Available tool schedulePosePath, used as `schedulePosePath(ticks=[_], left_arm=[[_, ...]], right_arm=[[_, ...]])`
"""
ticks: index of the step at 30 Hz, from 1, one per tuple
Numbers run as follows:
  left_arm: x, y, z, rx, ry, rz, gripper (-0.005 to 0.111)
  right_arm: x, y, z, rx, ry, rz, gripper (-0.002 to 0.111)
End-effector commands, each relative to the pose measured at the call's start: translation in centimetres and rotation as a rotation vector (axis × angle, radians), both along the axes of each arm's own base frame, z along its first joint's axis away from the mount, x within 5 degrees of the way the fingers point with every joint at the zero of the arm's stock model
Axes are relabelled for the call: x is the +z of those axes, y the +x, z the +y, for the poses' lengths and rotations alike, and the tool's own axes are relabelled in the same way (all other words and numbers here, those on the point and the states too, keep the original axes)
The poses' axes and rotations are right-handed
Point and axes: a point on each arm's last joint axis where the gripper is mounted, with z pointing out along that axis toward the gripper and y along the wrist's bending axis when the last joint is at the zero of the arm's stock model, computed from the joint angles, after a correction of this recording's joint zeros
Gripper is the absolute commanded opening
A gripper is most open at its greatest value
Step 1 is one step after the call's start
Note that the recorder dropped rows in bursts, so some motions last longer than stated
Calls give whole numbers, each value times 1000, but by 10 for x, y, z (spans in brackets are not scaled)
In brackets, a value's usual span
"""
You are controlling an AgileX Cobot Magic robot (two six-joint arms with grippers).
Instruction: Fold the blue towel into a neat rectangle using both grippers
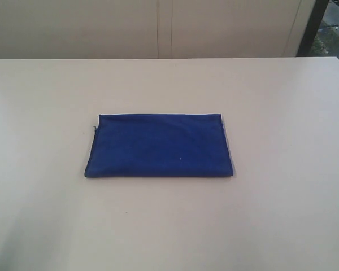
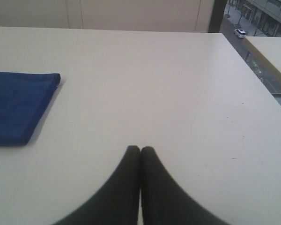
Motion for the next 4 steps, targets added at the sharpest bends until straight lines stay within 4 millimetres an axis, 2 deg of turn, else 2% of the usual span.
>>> schedulePosePath(ticks=[1,4], left_arm=[[-1,0,0,-1,-6,-4,0],[-1,0,0,-1,-6,-4,0]], right_arm=[[0,0,0,-2,-8,-14,0],[0,0,0,-2,-8,-14,0]])
